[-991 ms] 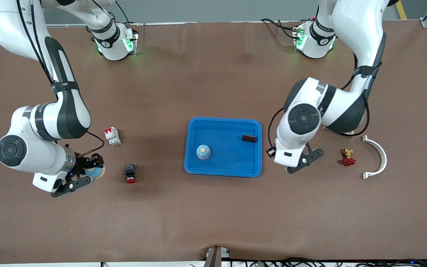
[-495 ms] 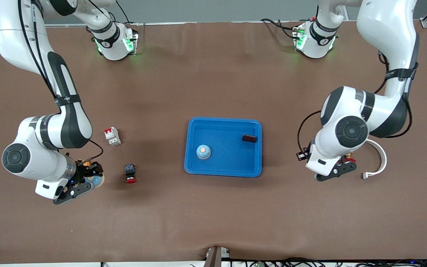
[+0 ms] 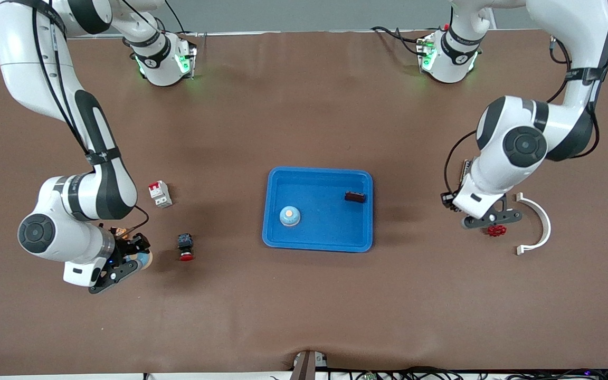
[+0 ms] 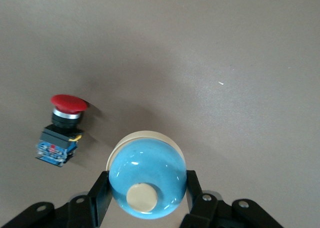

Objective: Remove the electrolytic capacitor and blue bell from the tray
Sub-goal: 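Carry the bell with the right gripper while the left gripper carries the capacitor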

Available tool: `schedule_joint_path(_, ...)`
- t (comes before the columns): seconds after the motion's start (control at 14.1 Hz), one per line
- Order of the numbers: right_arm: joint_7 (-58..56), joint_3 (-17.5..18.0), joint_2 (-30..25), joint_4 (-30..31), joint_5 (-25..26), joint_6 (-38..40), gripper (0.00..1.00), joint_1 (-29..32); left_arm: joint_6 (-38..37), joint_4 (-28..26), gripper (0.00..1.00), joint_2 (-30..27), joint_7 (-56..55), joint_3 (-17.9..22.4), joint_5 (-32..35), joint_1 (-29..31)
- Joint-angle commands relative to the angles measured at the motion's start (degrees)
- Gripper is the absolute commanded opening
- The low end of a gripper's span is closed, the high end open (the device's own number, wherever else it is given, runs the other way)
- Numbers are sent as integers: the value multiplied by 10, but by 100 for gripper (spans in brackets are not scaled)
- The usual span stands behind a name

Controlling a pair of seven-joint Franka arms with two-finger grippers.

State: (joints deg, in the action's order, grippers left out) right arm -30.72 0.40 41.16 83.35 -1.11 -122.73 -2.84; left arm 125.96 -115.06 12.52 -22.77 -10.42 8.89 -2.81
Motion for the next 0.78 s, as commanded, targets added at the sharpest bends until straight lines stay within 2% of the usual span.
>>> schedule_joint_path(0.0,-13,10,-3,29,3,-22,43,12,43,-87,0,-59,32,-9,-8,13)
schedule_joint_path(0.35,-29,10,15,34,3,-38,44,12,167,-179,0,-65,47,-20,-8,13)
schedule_joint_path(0.71,-31,10,27,34,3,-51,44,11,200,-225,0,-66,98,-20,-8,14)
